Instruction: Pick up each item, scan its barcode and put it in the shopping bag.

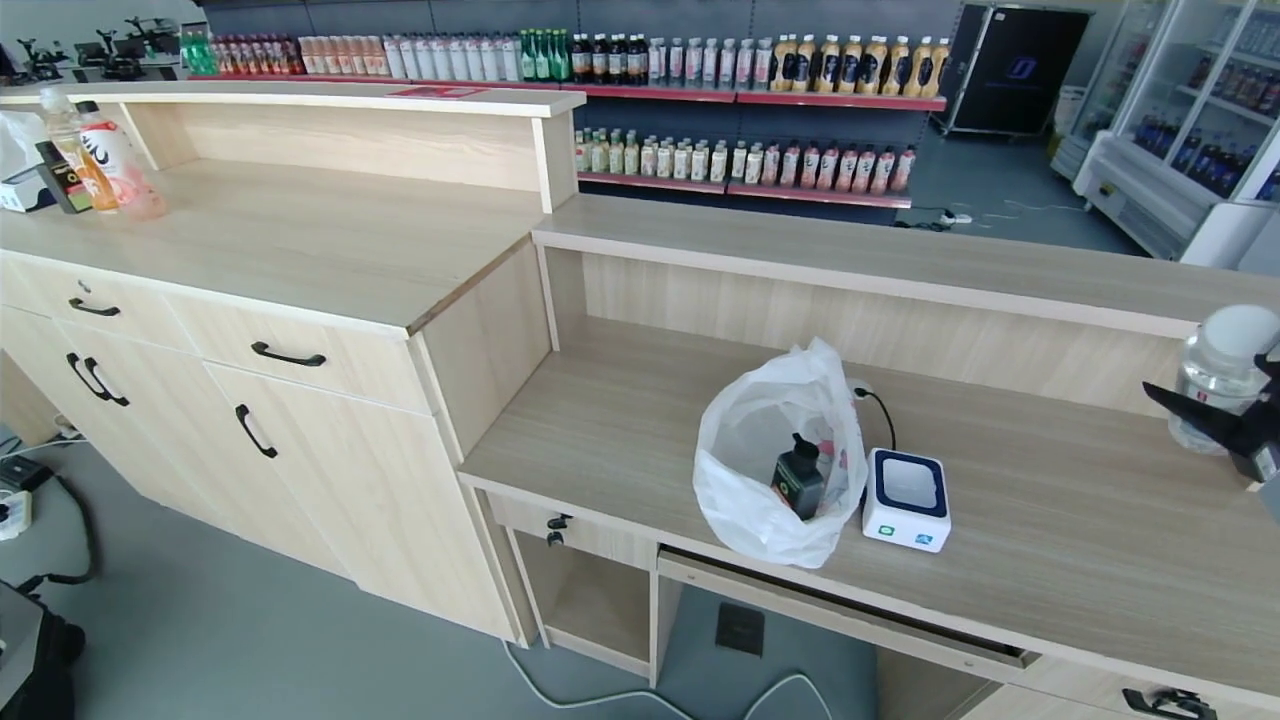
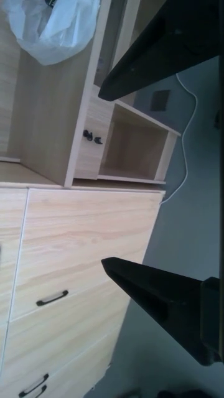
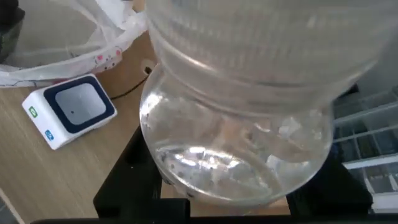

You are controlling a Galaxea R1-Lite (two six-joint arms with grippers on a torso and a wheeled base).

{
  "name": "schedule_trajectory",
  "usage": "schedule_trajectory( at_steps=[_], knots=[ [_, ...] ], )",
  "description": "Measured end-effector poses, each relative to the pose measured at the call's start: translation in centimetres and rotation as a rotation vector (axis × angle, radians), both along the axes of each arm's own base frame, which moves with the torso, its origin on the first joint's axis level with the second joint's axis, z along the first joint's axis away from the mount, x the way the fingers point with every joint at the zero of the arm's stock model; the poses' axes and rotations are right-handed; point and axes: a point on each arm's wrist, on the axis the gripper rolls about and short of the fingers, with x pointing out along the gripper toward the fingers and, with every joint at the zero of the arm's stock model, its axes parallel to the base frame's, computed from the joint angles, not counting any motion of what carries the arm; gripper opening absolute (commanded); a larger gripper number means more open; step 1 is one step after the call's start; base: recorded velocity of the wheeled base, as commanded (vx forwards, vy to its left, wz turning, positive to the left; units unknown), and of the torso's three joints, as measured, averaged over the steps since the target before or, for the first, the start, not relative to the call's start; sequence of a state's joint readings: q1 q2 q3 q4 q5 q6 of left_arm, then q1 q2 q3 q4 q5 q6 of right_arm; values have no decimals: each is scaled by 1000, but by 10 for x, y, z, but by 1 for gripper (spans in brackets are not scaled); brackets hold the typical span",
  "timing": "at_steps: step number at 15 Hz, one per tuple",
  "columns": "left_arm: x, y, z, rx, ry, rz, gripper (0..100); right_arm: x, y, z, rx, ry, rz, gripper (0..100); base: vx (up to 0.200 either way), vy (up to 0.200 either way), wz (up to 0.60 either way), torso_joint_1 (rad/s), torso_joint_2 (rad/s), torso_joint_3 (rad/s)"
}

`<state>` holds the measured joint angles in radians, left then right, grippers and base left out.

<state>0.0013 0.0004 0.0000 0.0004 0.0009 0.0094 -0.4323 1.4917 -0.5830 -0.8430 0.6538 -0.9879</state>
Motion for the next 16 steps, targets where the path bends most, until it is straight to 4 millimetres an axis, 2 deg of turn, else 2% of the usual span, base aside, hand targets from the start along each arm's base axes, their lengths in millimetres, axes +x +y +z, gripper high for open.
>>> schedule_trajectory(
  at_steps=[4,10,13,16],
  knots=[
    [0,0,0,0,0,0,100,29,-8,-33,-24,20,190,0,0,0,0,0,0,0],
    [0,0,0,0,0,-1,100,78,-8,-63,-3,38,326,0,0,0,0,0,0,0],
    [0,0,0,0,0,-1,100,93,-11,-79,0,57,348,0,0,0,0,0,0,0],
    [0,0,0,0,0,-1,100,104,-10,-86,-29,14,378,0,0,0,0,0,0,0]
  ],
)
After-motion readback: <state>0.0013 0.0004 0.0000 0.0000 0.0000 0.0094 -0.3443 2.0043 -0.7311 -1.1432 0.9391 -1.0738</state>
